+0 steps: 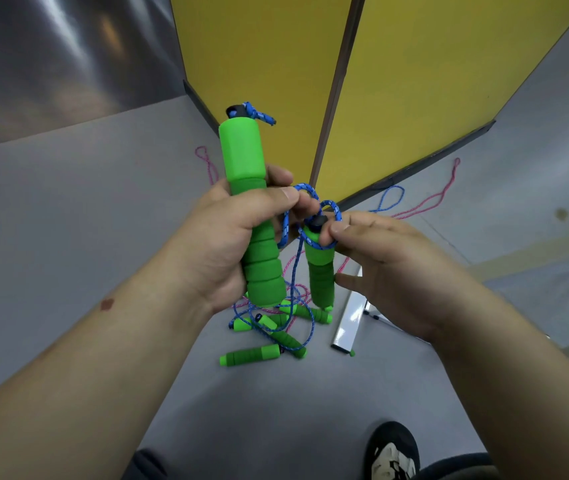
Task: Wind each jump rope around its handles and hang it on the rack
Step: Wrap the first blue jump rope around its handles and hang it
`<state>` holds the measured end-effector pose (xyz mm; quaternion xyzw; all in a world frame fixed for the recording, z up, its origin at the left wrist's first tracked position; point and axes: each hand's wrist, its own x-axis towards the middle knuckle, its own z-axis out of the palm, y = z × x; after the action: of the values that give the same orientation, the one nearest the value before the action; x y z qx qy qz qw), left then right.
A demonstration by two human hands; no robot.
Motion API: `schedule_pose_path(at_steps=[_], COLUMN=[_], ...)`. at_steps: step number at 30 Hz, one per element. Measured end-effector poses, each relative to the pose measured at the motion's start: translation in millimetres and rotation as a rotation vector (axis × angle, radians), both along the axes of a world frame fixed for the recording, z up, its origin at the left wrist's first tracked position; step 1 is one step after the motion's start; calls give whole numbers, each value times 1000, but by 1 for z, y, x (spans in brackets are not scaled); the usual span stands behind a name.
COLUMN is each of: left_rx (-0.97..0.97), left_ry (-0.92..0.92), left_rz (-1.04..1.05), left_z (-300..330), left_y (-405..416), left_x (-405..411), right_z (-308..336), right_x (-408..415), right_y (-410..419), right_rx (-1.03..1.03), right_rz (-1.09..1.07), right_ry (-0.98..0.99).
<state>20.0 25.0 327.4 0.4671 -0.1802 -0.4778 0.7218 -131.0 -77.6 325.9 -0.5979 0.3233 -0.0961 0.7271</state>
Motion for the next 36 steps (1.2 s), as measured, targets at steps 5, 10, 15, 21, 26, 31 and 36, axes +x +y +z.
schedule_pose_path(at_steps=[5, 10, 15, 21, 26, 31, 36], left_rx=[46, 12, 7, -102, -126, -137, -142], left_ry=[57, 31, -16, 134, 167, 200, 245], left_rz=[30, 43, 75, 12, -14, -123, -195], left_z=[2, 5, 3, 3, 1, 0, 3], left_y=[1, 1, 2, 2, 2, 4, 7], left_x=[3, 5, 9, 11, 12, 10, 7], right_z=[-2, -6, -11, -19, -19, -25, -26], right_x=[2, 3, 3, 1, -3, -1, 1], right_y=[-2, -3, -7, -7, -9, -1, -2], right_rx=[-48, -65, -138, -328, -590, -598, -506], right_rz=[-93, -197, -197, -147, -267, 63, 129], right_ry=[75, 186, 243, 355, 371, 172, 83])
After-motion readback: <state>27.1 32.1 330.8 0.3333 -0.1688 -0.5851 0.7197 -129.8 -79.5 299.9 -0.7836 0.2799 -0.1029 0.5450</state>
